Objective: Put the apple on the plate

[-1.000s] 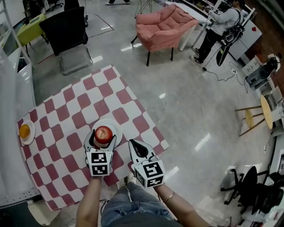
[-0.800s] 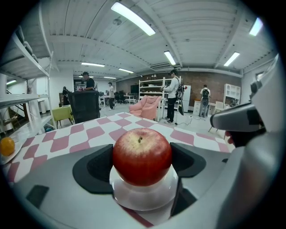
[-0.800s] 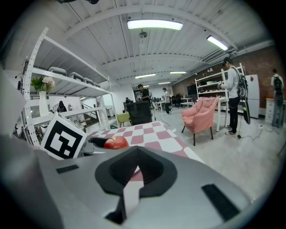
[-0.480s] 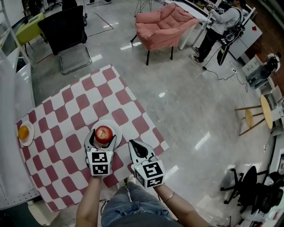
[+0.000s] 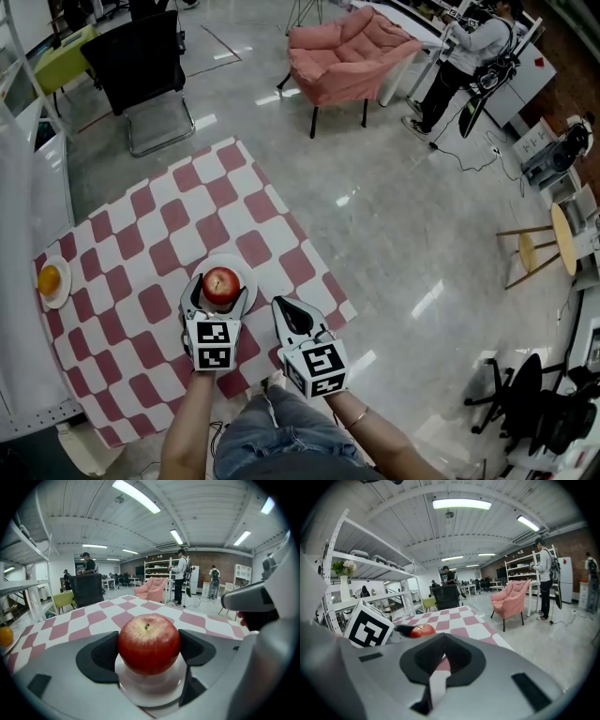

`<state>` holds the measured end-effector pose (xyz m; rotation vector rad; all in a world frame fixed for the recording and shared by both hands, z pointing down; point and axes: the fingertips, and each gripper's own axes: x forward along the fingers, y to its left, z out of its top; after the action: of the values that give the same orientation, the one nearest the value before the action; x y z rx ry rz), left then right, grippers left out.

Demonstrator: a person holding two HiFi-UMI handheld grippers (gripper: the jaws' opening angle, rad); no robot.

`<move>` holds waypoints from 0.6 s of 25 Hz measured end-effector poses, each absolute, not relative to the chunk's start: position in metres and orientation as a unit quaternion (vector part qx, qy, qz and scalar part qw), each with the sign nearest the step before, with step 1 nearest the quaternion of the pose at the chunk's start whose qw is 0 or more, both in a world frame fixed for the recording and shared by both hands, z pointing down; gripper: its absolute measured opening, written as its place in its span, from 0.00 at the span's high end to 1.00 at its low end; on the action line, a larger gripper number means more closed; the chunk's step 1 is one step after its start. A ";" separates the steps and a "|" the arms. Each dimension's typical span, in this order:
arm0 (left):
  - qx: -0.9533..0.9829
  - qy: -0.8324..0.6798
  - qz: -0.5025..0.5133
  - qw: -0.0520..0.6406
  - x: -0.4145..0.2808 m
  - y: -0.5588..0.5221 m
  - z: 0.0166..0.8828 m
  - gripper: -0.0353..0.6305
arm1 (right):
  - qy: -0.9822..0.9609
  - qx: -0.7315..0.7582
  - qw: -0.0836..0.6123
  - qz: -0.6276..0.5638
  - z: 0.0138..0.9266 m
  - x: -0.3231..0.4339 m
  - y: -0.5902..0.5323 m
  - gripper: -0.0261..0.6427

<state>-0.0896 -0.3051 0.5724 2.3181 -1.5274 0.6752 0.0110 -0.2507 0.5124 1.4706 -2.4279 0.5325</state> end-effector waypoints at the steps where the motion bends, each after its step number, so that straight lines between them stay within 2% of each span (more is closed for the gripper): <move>1: 0.804 -0.529 0.233 0.143 -0.089 -0.305 0.573 0.34 | -0.834 0.505 0.127 0.183 0.513 0.011 -0.251 0.94; 15: 0.808 -0.521 0.237 0.140 -0.087 -0.310 0.579 0.34 | -0.835 0.500 0.131 0.188 0.518 0.007 -0.257 0.94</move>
<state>-0.0875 -0.3096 0.5792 2.3341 -1.5042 0.6837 0.0067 -0.2569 0.5185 1.4524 -2.4256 0.5454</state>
